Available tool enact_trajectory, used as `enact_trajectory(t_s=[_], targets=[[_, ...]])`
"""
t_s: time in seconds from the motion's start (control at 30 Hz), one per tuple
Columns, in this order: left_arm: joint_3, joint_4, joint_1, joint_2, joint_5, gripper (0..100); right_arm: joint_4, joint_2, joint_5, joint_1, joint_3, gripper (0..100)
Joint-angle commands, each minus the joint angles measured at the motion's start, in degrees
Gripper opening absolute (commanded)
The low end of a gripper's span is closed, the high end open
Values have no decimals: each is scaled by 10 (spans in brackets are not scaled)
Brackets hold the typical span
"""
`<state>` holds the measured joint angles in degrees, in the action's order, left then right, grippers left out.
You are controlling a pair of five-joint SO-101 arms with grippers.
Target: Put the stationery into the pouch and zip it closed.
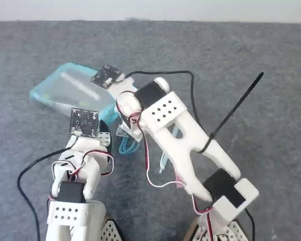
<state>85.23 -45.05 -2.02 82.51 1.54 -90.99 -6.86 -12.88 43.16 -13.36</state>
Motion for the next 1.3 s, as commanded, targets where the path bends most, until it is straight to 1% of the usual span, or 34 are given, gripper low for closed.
enact_trajectory(t_s=[0.0,0.2,0.3,0.4,0.57,0.67,0.73,0.87,0.93,1.1,1.2,1.27], targets=[[-8,17,-5,12,-6,12,-15,19,7,6,-44,26],[-12,18,-8,12,-5,12,-33,51,8,6,-27,26],[-23,18,-58,12,-4,12,-35,73,8,-2,31,21],[-33,23,-101,12,13,13,13,115,9,-29,127,8],[-30,29,-101,8,6,17,121,240,9,-109,332,8],[-30,31,-101,8,6,63,182,326,9,-145,454,9],[-30,30,-102,8,8,90,218,374,9,-157,526,12],[-30,28,-103,8,8,93,243,431,8,-158,628,14],[-29,28,-104,8,8,93,232,444,6,-165,650,43],[-20,32,-101,9,8,93,234,453,7,-250,663,231],[-19,32,-101,11,8,93,233,453,8,-281,663,325],[-18,32,-101,11,8,93,233,453,8,-291,661,364]])
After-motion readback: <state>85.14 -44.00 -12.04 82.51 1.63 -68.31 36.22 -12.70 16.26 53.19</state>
